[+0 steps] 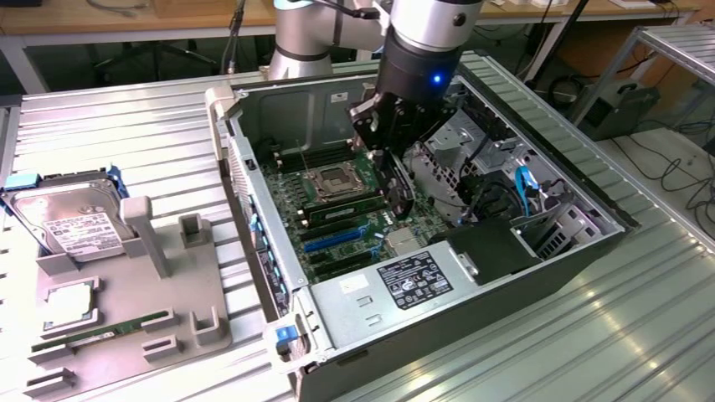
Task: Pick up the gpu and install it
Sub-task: 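Pick up the gpu and move the gpu toward the slot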
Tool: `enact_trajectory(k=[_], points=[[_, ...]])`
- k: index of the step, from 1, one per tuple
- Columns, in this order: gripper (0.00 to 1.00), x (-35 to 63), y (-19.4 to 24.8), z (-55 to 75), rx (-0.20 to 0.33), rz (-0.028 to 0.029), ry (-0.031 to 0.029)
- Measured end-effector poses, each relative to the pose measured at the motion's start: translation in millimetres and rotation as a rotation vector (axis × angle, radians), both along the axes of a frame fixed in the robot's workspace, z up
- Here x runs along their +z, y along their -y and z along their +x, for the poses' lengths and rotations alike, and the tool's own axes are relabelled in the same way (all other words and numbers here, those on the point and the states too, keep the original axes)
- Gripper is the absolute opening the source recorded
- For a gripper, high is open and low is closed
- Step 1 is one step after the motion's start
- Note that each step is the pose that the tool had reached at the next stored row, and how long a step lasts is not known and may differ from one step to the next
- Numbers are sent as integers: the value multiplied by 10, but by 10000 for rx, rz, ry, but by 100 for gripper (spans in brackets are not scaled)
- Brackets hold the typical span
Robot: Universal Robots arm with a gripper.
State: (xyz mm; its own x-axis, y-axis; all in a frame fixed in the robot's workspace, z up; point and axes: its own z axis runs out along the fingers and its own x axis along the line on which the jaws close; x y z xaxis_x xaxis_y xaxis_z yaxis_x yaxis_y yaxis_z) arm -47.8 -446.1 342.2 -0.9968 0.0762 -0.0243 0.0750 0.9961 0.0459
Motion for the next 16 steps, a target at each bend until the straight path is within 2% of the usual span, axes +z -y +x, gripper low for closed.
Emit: enact_trajectory(k=[16], points=[[26, -29, -1, -24, 0, 0, 0]])
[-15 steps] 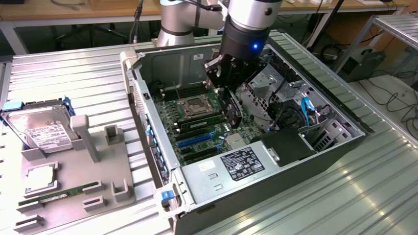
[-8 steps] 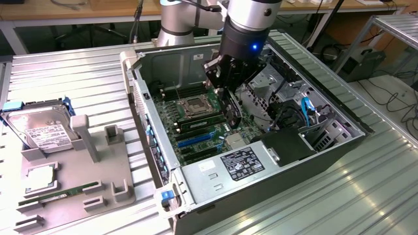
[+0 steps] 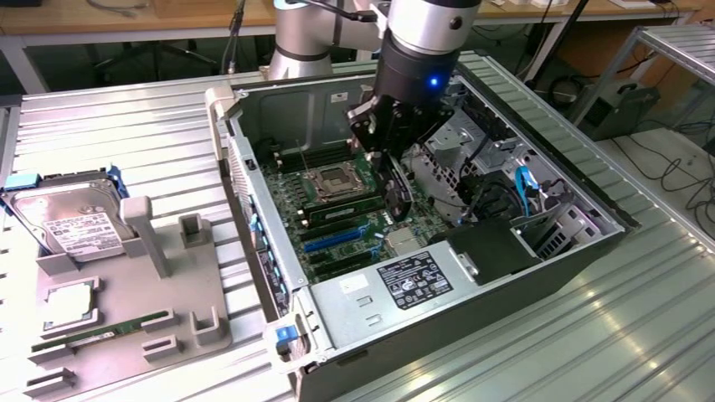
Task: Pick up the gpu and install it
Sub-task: 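Pick up the gpu and move the gpu toward the slot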
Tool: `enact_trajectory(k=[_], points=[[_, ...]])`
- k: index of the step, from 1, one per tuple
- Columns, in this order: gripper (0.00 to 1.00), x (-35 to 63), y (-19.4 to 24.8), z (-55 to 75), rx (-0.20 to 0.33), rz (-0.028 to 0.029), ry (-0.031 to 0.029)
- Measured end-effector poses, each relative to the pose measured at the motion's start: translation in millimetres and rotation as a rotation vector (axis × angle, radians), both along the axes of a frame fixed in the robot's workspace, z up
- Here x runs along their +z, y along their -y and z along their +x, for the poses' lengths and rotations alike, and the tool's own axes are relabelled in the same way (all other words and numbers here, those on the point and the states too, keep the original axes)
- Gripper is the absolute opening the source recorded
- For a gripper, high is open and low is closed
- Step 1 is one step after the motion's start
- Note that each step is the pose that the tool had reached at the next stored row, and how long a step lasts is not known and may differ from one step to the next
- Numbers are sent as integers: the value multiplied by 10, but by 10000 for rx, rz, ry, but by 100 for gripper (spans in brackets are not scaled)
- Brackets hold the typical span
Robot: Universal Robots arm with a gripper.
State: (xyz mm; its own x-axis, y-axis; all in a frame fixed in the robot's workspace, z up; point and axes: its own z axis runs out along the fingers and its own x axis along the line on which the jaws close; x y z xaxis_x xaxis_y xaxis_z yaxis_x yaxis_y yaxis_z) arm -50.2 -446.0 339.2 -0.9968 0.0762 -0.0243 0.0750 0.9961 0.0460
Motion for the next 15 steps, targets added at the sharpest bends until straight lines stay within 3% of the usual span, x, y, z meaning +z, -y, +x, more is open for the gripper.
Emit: enact_trajectory(k=[15], points=[[26, -38, -17, -31, 0, 1, 0]])
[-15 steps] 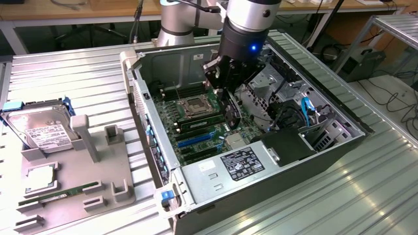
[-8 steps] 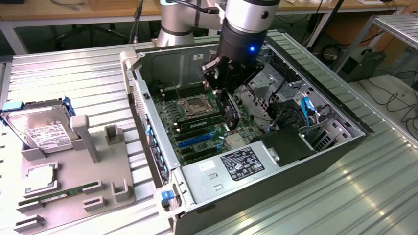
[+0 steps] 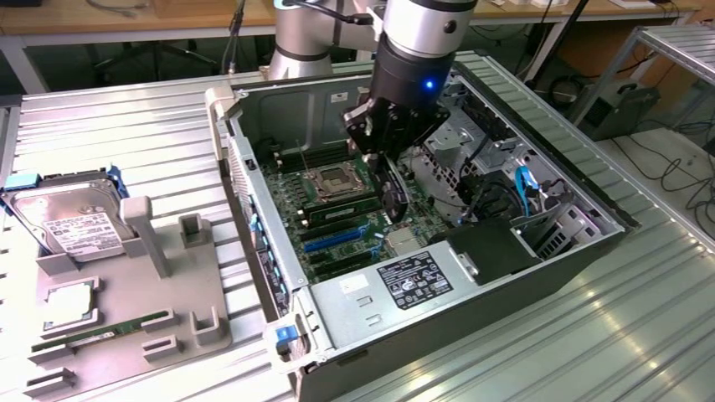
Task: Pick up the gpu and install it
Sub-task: 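Pick up the gpu and move the gpu toward the slot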
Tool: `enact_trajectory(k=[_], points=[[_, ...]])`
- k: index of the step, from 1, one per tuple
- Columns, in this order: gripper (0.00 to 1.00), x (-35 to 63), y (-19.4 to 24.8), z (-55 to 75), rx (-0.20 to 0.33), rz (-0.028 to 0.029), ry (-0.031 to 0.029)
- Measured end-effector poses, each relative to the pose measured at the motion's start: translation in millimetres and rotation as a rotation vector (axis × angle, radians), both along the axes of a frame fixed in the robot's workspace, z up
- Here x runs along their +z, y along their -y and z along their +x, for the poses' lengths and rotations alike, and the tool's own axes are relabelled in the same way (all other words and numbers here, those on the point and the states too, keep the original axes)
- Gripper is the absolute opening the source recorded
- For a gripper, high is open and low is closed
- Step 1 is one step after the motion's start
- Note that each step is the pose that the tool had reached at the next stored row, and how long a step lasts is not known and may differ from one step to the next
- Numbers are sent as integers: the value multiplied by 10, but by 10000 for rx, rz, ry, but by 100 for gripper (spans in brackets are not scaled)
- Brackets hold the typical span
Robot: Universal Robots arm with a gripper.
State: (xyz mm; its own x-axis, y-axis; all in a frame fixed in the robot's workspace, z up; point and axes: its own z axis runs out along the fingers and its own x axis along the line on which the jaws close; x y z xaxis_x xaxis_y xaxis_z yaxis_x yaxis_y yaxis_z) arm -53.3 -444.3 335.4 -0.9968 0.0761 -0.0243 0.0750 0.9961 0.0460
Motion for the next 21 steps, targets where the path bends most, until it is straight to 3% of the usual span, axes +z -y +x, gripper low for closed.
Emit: enact_trajectory(k=[21], points=[[26, -49, -18, -4, 0, -1, 0]])
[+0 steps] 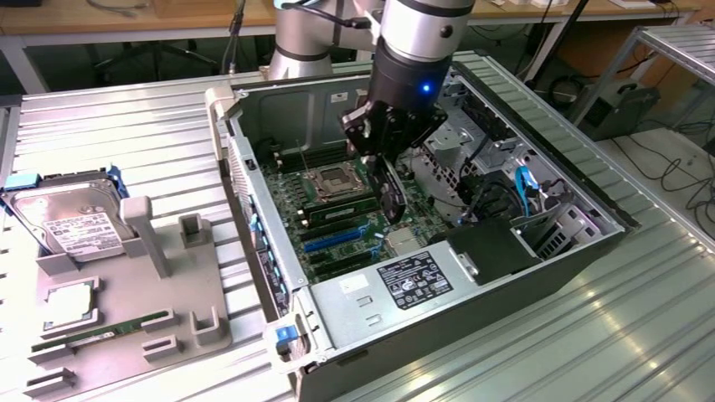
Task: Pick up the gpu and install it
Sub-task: 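Pick up the gpu and move the gpu toward the slot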
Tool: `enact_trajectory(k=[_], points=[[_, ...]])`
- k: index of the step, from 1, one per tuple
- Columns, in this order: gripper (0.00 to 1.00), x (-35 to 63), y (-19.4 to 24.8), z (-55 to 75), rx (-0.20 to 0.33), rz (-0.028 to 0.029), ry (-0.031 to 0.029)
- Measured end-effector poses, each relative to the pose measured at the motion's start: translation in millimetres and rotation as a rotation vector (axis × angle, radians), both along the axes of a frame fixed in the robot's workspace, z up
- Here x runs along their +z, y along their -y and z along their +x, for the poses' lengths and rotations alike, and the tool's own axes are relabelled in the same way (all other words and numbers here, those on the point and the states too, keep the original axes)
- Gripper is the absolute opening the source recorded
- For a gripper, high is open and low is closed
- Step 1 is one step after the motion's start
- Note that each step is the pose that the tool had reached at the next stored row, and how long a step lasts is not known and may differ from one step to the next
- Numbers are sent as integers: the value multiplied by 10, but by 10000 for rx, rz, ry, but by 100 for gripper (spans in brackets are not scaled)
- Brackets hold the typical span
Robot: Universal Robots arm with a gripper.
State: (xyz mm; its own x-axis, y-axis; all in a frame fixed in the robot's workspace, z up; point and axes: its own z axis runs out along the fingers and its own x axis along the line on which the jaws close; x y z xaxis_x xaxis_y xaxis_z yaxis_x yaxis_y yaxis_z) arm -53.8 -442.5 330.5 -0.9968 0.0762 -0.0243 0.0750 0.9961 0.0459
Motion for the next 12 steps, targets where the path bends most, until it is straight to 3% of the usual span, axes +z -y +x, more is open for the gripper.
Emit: enact_trajectory(k=[12], points=[[26, -23, -2, -5, 0, 0, 0]])
